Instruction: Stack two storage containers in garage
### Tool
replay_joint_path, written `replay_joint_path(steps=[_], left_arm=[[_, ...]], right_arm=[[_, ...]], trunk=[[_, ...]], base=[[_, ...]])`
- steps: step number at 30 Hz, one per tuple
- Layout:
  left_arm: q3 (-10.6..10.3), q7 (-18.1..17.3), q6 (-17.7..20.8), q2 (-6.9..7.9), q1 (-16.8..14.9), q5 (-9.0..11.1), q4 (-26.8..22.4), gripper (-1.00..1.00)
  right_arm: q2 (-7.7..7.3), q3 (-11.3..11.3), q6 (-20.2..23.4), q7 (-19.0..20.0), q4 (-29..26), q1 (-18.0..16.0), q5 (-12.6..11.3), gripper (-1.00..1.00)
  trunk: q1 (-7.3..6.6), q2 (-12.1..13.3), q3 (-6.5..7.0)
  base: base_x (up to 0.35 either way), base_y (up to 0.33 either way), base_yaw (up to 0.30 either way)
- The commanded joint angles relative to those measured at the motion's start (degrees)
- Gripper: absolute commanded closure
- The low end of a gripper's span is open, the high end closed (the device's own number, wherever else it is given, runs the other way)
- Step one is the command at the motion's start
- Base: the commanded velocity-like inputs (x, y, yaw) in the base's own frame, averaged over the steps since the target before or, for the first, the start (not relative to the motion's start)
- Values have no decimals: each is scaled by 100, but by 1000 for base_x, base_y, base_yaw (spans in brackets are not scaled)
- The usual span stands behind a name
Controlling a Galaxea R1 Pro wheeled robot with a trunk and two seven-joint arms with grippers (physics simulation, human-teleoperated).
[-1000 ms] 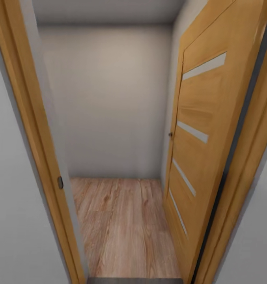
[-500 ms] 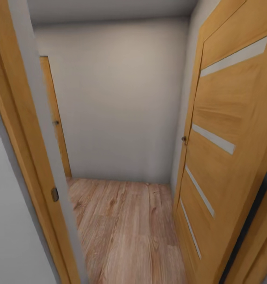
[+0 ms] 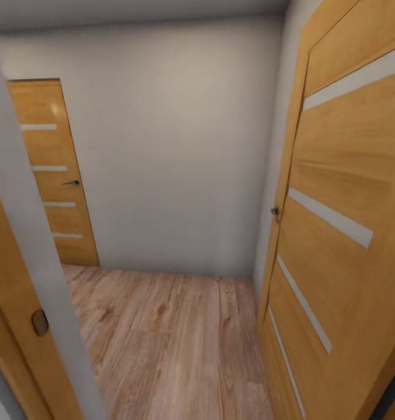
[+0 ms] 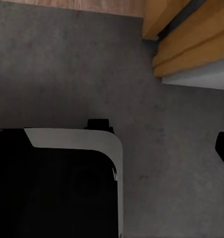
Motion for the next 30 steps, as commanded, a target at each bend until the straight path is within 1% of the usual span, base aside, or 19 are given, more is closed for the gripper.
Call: replay_joint_path(steps=[1,11,25,30], left_arm=[[-6,10,-19,-1,-4,26,2,-100],[-6,10,-41,-1,-4,26,2,-100],[-6,18,-60,-1,-4,26,-6,-100],[-5,16,-60,-1,-4,35,-6,-100]], right_arm=[[1,39,-34,4,19,-8,-39,-100],[1,39,-34,6,19,-8,-39,-100],[1,39,-34,6,19,-8,-39,-100],[1,39,-34,9,19,-8,-39,-100]], trunk=[[4,-4,-7],[4,-4,-7],[4,-4,-7],[4,-4,-7]], base=[[314,-34,0],[285,-4,0],[26,-1,0],[0,-97,0]])
